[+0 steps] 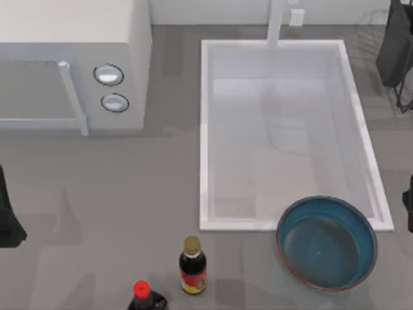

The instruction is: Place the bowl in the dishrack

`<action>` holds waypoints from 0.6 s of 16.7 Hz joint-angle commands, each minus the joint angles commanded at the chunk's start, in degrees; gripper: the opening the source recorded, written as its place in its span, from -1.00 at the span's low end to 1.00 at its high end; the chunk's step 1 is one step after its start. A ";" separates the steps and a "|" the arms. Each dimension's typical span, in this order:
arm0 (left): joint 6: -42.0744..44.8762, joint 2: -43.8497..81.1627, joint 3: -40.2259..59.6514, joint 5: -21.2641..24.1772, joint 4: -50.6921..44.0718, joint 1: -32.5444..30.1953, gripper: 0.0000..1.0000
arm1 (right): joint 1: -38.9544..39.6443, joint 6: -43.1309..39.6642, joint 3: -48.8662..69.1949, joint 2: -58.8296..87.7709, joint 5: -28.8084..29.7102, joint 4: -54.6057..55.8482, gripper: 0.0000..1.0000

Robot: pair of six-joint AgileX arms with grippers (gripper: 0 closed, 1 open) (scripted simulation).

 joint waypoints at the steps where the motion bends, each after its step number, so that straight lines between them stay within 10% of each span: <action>1: 0.00 0.00 0.00 0.00 0.00 0.00 1.00 | 1.47 1.49 3.42 5.31 0.08 -3.84 1.00; 10: 0.00 0.00 0.00 0.00 0.00 0.00 1.00 | 10.61 10.57 26.07 33.78 0.82 -25.88 1.00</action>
